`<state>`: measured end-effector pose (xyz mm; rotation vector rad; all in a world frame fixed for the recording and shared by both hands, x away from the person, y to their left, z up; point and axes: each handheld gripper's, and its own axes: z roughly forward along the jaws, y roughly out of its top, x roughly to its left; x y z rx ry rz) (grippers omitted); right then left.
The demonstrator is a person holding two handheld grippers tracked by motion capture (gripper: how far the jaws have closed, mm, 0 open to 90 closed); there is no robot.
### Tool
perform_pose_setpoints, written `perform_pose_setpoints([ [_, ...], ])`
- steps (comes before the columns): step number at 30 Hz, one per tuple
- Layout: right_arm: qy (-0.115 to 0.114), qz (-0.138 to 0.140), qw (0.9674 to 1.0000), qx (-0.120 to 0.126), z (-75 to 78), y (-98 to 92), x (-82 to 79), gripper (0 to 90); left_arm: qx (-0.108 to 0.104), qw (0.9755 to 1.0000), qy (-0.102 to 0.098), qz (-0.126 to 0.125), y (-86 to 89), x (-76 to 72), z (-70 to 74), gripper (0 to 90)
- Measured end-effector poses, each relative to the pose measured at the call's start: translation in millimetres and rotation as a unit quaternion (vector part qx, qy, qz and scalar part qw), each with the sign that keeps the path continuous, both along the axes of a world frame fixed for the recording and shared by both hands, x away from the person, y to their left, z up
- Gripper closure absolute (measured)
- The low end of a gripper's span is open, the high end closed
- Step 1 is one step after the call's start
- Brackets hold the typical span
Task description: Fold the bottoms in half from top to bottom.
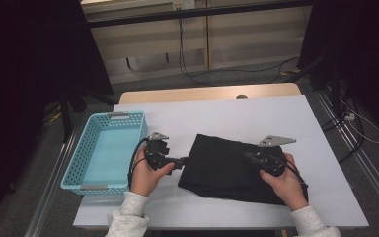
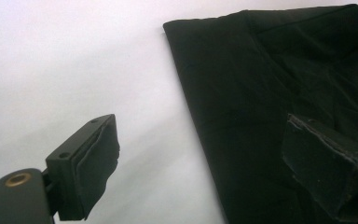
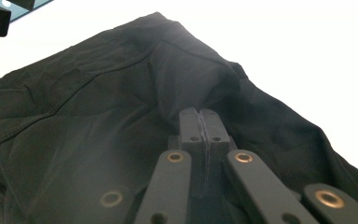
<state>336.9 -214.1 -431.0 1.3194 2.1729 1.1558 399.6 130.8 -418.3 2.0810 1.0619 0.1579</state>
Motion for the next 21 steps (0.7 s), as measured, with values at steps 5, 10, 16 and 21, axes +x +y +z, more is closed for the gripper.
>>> perform_pose_setpoints([
  [5, 0.000, -0.001, 1.0000, 0.002, 0.6, -2.0, -1.5, 90.0, 0.001, 1.0000, 0.000, -0.002, -1.2, 0.2, -0.4, 11.6],
  [10, -0.001, -0.006, 1.0000, 0.003, 1.1, -5.5, -3.0, 90.0, 0.002, 1.0000, -0.001, 0.000, -1.9, 0.6, -0.2, 11.7],
  [16, -0.001, -0.007, 1.0000, 0.001, 1.7, -9.1, -4.8, 90.0, 0.002, 1.0000, -0.001, -0.002, -2.5, 1.3, 0.3, 11.8],
  [21, 0.000, -0.010, 0.9999, 0.002, 1.8, -11.5, -6.7, 90.0, 0.003, 1.0000, 0.000, -0.006, -3.5, 1.9, 0.4, 11.8],
])
